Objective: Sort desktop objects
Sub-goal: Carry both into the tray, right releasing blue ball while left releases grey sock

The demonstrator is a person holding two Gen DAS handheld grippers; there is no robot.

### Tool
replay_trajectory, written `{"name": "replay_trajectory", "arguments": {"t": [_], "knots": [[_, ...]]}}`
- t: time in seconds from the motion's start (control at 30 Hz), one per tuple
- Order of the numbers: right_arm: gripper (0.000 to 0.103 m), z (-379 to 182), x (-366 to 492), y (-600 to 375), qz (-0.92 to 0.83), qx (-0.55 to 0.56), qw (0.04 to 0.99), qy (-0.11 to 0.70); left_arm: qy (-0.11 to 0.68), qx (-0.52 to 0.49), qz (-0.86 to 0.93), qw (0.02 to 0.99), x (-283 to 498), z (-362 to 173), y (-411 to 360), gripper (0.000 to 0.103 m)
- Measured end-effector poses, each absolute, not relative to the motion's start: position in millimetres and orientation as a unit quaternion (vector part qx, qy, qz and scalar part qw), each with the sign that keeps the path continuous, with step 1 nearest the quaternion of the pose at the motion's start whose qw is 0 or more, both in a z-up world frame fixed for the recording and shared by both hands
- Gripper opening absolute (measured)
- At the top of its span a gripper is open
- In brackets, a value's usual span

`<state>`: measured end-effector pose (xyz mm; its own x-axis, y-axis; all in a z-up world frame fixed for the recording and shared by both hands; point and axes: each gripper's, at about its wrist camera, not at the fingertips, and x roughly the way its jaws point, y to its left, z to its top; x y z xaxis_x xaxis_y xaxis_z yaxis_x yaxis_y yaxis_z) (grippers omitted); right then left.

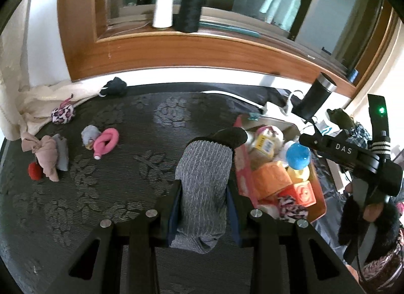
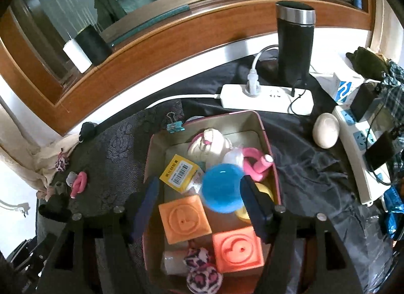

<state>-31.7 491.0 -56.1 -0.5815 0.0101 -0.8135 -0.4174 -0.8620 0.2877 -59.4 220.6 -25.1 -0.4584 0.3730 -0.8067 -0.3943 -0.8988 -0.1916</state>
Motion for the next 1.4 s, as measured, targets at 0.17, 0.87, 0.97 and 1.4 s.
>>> {"name": "replay_trajectory", "arguments": {"t": [0.17,0.87,0.97,1.4], "knots": [[0.071,-54,-16,501,0.859,-0.435,0.121,0.241,0.018,-0.466,0.852,0.238,-50,-21,240,0.034],[0.071,-58,59,549,0.847,-0.424,0.156,0.280,0.045,-0.462,0.834,0.299,-48,-23,340,0.034],[0.071,-56,64,551,0.848,-0.421,0.156,0.282,0.048,-0.457,0.835,0.301,-57,-22,353,0.034],[0.071,-65,69,561,0.841,-0.428,0.162,0.290,0.058,-0.472,0.826,0.303,-106,-37,403,0.049]]}}
